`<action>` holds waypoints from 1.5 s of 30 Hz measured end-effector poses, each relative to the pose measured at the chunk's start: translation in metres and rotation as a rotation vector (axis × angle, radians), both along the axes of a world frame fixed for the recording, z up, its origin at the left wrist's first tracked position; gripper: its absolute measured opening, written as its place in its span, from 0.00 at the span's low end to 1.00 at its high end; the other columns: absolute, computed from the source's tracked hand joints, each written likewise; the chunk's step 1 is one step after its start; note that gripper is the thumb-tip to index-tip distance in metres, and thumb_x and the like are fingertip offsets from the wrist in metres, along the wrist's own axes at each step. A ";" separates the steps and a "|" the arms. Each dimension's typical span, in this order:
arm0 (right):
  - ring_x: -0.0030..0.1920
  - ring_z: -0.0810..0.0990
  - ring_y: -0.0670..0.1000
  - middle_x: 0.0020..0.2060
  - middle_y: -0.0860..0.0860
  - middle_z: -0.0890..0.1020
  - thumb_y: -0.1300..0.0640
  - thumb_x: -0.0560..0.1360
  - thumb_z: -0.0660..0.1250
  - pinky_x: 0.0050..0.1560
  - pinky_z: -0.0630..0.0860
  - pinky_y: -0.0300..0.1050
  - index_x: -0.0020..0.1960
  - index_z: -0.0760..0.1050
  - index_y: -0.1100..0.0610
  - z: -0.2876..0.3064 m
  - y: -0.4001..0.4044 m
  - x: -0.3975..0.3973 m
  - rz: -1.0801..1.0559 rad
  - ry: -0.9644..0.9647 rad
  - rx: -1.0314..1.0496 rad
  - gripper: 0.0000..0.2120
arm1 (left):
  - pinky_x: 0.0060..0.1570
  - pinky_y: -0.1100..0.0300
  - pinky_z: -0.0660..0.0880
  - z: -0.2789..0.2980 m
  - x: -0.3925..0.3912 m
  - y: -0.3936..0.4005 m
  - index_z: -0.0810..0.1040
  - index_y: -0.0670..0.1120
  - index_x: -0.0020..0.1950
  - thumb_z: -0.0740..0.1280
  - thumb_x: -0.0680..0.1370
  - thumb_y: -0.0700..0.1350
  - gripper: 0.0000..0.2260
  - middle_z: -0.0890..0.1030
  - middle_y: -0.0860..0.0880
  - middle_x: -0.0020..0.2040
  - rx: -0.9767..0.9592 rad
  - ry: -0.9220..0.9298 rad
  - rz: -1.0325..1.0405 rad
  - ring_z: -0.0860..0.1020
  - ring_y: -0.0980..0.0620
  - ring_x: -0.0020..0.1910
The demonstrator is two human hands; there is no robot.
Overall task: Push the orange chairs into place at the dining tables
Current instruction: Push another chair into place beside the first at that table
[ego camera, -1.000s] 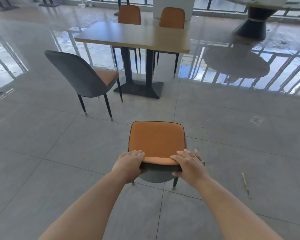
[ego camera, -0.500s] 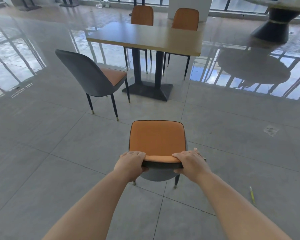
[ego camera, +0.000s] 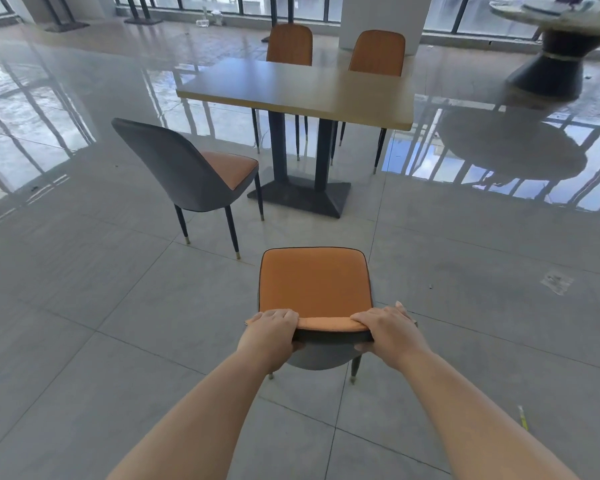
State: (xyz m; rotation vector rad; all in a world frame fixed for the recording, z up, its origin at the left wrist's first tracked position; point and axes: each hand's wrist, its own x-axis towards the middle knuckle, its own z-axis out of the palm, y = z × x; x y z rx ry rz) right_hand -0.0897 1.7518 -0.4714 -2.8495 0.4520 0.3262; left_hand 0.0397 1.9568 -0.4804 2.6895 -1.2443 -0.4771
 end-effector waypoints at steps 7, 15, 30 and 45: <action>0.62 0.73 0.52 0.60 0.45 0.78 0.47 0.74 0.70 0.73 0.53 0.58 0.67 0.71 0.43 0.002 -0.006 0.064 -0.062 -0.018 0.006 0.22 | 0.61 0.55 0.67 0.003 0.075 -0.016 0.71 0.49 0.58 0.63 0.80 0.52 0.10 0.76 0.51 0.58 0.004 -0.025 -0.063 0.73 0.50 0.58; 0.62 0.74 0.53 0.60 0.47 0.78 0.48 0.74 0.70 0.73 0.53 0.59 0.68 0.70 0.45 0.003 -0.032 0.136 -0.084 -0.036 0.002 0.23 | 0.61 0.54 0.68 0.001 0.157 -0.049 0.71 0.50 0.58 0.64 0.80 0.52 0.09 0.76 0.52 0.56 0.000 -0.028 -0.094 0.73 0.50 0.57; 0.63 0.74 0.54 0.61 0.48 0.78 0.47 0.74 0.70 0.73 0.56 0.60 0.69 0.70 0.46 0.003 -0.082 0.263 -0.117 -0.004 -0.007 0.24 | 0.66 0.51 0.63 -0.001 0.294 -0.106 0.71 0.49 0.62 0.65 0.79 0.54 0.15 0.74 0.51 0.62 0.036 -0.013 -0.145 0.69 0.49 0.64; 0.65 0.72 0.54 0.63 0.48 0.77 0.48 0.73 0.71 0.73 0.53 0.62 0.70 0.69 0.46 0.003 -0.078 0.389 -0.320 0.033 -0.014 0.26 | 0.68 0.49 0.62 0.007 0.441 -0.130 0.71 0.48 0.64 0.65 0.79 0.53 0.16 0.73 0.50 0.65 0.050 0.012 -0.294 0.68 0.48 0.67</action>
